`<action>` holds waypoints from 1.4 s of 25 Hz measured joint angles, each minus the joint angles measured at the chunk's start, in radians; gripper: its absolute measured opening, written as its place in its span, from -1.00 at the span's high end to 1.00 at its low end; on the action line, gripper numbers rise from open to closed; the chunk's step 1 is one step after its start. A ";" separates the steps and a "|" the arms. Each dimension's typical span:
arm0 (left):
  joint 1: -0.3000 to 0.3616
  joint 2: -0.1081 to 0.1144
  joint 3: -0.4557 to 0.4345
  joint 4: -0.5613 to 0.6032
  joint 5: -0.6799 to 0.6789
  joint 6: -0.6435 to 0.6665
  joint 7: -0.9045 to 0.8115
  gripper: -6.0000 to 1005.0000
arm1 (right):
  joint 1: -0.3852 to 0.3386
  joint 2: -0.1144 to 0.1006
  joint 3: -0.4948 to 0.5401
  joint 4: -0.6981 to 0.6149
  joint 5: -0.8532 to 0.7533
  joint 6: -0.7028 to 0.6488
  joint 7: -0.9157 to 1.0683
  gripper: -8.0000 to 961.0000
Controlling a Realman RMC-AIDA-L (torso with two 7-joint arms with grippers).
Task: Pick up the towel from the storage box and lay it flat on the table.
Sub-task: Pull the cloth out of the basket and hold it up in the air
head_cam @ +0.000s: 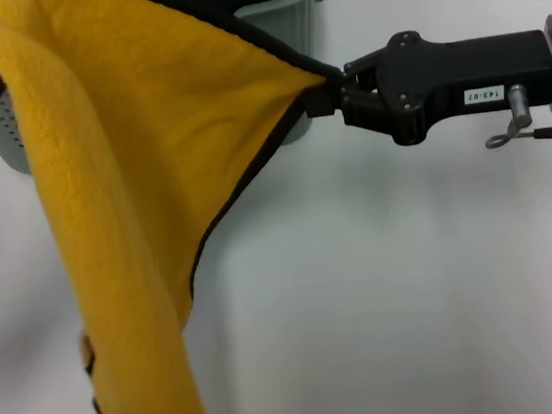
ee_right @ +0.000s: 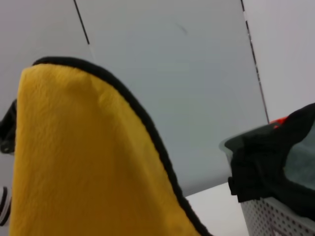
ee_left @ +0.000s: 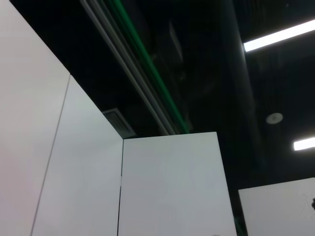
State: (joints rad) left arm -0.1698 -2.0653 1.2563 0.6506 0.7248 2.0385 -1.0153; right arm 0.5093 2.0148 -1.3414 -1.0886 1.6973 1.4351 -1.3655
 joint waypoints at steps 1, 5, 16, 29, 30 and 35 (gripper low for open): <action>-0.002 0.000 0.000 0.000 0.002 0.000 0.000 0.96 | 0.002 0.001 -0.001 0.001 -0.005 0.009 -0.013 0.96; -0.009 0.000 0.000 -0.004 0.004 -0.001 0.003 0.96 | 0.008 0.000 0.000 -0.005 -0.010 0.027 -0.030 0.95; -0.013 0.001 -0.011 -0.017 0.004 -0.004 0.007 0.96 | -0.001 -0.001 0.016 -0.041 -0.032 0.059 -0.063 0.74; -0.028 0.001 -0.009 -0.051 0.006 -0.006 0.017 0.96 | -0.013 -0.002 0.053 -0.066 -0.060 0.058 -0.130 0.78; -0.028 0.001 -0.008 -0.050 0.011 -0.006 0.017 0.96 | -0.008 -0.001 0.054 -0.065 -0.068 0.055 -0.130 0.83; -0.030 0.008 -0.006 -0.038 0.048 -0.005 0.017 0.96 | 0.002 0.002 0.054 -0.059 -0.094 0.051 -0.135 0.96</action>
State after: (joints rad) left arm -0.1997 -2.0575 1.2503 0.6123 0.7728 2.0334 -0.9988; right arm 0.5116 2.0172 -1.2870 -1.1472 1.6031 1.4864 -1.5001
